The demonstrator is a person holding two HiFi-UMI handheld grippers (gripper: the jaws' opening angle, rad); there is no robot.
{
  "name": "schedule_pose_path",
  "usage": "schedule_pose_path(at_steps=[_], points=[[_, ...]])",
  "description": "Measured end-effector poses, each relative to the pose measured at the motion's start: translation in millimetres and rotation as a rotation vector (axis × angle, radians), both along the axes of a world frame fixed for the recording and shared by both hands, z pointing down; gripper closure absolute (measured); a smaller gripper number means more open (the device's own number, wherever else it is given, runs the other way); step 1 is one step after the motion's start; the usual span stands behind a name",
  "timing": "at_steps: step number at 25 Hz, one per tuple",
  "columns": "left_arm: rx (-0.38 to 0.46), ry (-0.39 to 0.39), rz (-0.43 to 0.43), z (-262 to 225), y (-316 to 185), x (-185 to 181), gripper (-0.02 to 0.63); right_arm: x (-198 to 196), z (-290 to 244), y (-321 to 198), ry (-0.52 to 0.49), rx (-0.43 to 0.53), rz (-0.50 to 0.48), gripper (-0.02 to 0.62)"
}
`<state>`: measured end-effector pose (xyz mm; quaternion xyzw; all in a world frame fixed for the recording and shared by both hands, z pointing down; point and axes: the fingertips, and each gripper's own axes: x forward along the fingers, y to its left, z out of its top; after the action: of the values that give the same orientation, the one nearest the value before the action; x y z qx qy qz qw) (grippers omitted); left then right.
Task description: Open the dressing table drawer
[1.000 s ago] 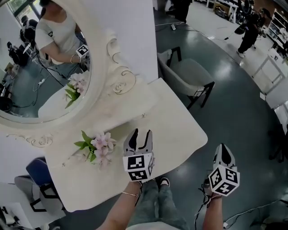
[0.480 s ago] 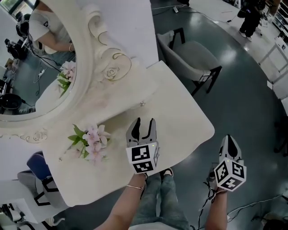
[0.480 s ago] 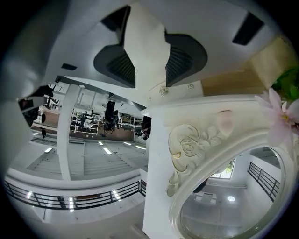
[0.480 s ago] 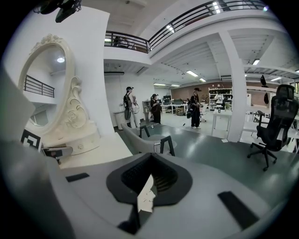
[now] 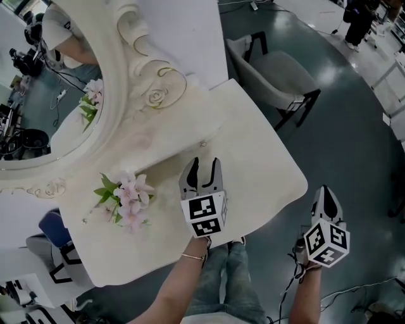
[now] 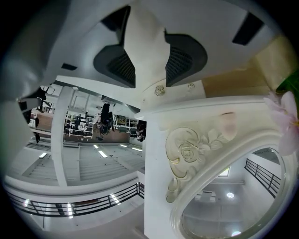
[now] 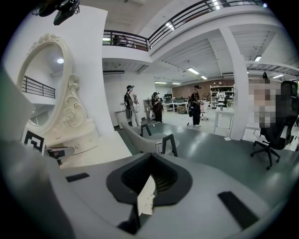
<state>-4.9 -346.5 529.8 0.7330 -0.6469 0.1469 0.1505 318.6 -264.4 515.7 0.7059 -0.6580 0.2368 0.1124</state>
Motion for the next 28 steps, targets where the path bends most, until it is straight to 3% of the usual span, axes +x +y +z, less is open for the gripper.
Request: schedule_pose_path(at_steps=[15,28], points=[[0.004,-0.024,-0.132,6,-36,-9,0.405,-2,18,-41,-0.022,-0.045,-0.035,0.589],[0.021,-0.048,-0.253,5,-43,-13,0.426,3,31,-38,-0.031,-0.087,-0.037,0.589]])
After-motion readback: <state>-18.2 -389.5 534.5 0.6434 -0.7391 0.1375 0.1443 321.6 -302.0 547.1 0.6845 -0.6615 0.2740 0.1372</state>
